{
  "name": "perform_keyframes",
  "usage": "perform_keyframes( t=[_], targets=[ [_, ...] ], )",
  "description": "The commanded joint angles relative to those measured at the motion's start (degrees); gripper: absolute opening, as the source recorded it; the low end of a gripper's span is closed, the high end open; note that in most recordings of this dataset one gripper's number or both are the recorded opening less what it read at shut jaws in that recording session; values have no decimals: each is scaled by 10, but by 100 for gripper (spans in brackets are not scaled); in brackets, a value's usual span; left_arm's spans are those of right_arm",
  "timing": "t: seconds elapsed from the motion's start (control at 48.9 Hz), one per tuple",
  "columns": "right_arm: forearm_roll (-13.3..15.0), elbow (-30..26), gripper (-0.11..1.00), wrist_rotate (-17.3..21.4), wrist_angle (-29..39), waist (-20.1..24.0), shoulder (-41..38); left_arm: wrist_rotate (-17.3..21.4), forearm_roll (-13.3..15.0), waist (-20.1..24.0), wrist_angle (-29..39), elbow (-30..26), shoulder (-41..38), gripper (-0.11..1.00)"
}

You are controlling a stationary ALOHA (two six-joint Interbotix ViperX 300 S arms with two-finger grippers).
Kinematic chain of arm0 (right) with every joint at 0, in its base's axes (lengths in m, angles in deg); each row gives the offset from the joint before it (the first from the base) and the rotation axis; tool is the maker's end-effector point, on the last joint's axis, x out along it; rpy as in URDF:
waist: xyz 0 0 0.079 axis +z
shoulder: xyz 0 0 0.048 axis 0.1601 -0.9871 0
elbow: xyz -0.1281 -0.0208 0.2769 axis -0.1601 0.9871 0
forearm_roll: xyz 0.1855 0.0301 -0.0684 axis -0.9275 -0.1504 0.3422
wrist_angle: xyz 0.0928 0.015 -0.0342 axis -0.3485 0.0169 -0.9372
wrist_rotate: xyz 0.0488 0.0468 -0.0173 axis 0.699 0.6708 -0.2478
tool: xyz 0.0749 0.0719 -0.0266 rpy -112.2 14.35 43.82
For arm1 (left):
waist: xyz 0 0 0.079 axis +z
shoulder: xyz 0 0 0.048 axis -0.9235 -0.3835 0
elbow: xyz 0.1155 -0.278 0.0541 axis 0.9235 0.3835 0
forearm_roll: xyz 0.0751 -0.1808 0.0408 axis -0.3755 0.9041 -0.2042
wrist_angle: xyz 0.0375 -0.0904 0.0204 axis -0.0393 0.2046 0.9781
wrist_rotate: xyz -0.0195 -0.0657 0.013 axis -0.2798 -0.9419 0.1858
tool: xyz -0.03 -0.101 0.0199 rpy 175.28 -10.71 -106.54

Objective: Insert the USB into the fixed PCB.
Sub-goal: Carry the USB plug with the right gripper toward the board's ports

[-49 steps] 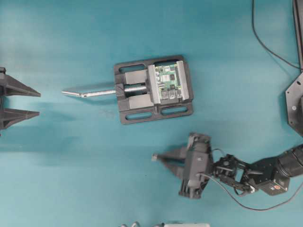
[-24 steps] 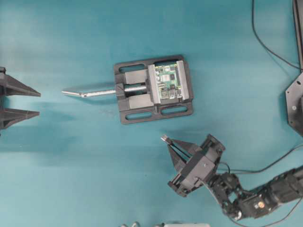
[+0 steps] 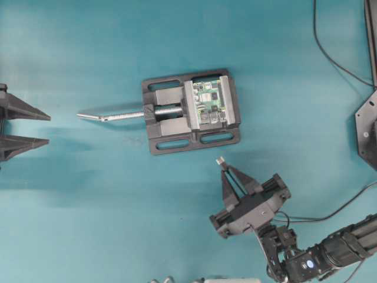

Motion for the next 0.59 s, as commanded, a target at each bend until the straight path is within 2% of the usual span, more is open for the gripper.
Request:
perform_keyframes(
  t=[0.0, 0.327, 0.573],
  targets=[
    [-11, -11, 20, 7, -25, 0, 4, -7, 0, -1, -4, -8, -3, 78],
    [-16, -39, 20, 85, -98, 0, -30, -7, 0, -1, -4, -8, -3, 78],
    [-16, -65, 20, 97, -116, -2, -50, -7, -1, -1, -4, -8, -3, 78]
  ],
)
